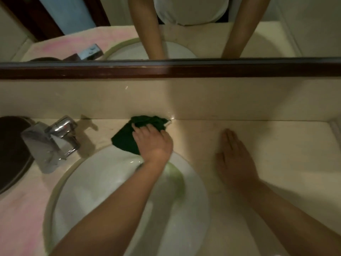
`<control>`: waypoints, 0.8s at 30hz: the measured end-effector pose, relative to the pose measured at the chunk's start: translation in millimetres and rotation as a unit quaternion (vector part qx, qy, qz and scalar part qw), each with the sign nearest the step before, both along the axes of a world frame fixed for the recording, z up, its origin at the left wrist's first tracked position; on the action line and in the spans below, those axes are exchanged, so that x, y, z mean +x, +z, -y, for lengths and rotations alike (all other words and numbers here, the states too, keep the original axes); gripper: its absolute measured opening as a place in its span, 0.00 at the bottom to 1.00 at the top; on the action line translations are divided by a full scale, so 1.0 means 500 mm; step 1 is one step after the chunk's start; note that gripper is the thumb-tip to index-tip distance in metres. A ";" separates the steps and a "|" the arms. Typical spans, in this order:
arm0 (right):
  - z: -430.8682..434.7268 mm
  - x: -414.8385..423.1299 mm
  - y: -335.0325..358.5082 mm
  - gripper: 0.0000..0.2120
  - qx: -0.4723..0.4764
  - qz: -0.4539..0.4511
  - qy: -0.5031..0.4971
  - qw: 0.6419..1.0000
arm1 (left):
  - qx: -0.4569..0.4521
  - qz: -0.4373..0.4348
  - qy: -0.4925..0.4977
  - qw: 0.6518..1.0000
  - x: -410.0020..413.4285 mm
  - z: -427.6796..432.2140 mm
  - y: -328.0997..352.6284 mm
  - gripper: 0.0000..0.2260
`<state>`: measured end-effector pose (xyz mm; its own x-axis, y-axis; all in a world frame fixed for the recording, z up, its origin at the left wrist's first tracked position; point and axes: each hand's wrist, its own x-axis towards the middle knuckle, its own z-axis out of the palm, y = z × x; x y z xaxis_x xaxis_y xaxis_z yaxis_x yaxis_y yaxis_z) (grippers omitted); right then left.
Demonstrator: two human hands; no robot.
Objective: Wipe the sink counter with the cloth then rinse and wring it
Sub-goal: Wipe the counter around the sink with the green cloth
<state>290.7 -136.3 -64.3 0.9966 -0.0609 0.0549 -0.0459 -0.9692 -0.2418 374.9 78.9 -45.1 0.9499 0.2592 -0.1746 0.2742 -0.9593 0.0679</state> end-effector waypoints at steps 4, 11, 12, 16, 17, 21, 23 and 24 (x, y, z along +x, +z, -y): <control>0.149 -0.060 0.017 0.31 -0.003 -0.006 -0.139 0.990 | -0.001 -0.037 -0.102 0.994 -0.048 0.176 0.031 0.23; 0.209 -0.066 -0.004 0.32 0.027 -0.003 -0.179 0.983 | -0.108 -0.050 -0.449 0.886 -0.083 0.423 0.024 0.28; 0.214 -0.066 -0.003 0.32 0.022 -0.002 -0.175 0.984 | -0.103 -0.046 -0.453 0.884 -0.073 0.419 0.020 0.29; 0.216 -0.074 -0.005 0.29 -0.016 -0.002 -0.132 0.991 | -0.054 -0.015 -0.431 0.901 -0.041 0.286 0.005 0.28; 0.214 -0.076 -0.007 0.29 -0.020 -0.007 -0.135 0.991 | -0.059 -0.015 -0.405 0.912 -0.039 0.239 0.002 0.29; 0.211 -0.072 0.000 0.31 -0.038 -0.023 -0.150 0.988 | -0.046 0.028 -0.232 0.971 -0.045 0.062 0.007 0.30; 0.209 -0.072 0.004 0.31 -0.046 -0.037 -0.146 0.988 | -0.053 0.042 -0.153 0.986 -0.046 0.023 0.007 0.30; 0.209 -0.071 0.005 0.31 -0.047 -0.041 -0.144 0.988 | -0.058 0.046 -0.130 0.989 -0.045 0.026 0.007 0.31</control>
<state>255.0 -240.9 -61.9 0.9399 -0.3414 -0.0062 -0.3391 -0.9309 -0.1358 352.2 66.1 -41.7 0.9951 -0.0116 -0.0980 0.0078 -0.9807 0.1953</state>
